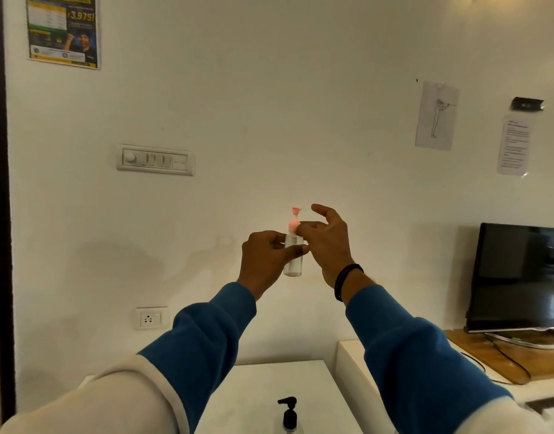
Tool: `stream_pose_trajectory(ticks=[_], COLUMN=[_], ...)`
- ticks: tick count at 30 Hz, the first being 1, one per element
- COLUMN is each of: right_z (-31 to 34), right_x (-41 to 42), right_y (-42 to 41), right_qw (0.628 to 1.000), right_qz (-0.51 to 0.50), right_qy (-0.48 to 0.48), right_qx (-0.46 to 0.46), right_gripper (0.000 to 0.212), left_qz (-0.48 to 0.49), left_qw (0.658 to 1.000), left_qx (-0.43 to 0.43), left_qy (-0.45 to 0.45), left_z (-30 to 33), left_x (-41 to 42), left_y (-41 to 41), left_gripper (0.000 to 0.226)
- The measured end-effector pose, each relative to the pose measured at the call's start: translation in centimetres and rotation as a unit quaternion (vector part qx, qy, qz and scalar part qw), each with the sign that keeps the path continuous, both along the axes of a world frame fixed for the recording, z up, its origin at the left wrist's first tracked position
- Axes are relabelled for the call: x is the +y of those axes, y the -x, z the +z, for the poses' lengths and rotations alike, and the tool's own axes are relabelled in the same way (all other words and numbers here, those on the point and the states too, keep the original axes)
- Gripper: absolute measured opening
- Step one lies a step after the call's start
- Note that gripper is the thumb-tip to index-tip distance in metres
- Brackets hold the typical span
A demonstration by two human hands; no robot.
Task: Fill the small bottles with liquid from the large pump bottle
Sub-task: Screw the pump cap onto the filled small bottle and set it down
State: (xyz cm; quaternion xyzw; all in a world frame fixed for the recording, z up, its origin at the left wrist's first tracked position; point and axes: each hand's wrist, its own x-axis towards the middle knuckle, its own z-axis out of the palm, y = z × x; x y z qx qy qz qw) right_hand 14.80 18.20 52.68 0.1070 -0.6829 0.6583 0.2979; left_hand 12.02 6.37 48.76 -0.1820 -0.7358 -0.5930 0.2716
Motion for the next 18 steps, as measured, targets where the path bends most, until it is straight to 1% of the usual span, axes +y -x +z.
stream_pose_trajectory(ticks=[3, 5, 8, 14, 18], right_z=[-0.26, -0.25, -0.21, -0.08, -0.12], right_x=[0.11, 0.13, 0.22, 0.08, 0.04], right_y=[0.16, 0.12, 0.07, 0.31, 0.39], right_qw=[1.000, 1.000, 1.000, 1.000, 1.000], right_qz=[-0.016, -0.005, 0.021, -0.004, 0.017], right_qy=[-0.015, -0.014, 0.013, -0.014, -0.015], right_qx=[0.001, -0.003, -0.002, 0.004, -0.004], right_gripper=[0.070, 0.067, 0.059, 0.066, 0.060], left_qz=[-0.001, -0.001, -0.001, 0.002, -0.005], left_qw=[1.000, 1.000, 1.000, 1.000, 1.000], left_qx=[0.000, 0.004, 0.009, 0.008, 0.011], left_qy=[0.003, 0.003, 0.000, -0.009, 0.001], left_z=[-0.29, -0.38, -0.31, -0.40, -0.37], left_x=[0.06, 0.19, 0.19, 0.02, -0.11], left_y=[0.09, 0.06, 0.07, 0.26, 0.41], left_gripper=[0.042, 0.041, 0.039, 0.041, 0.042])
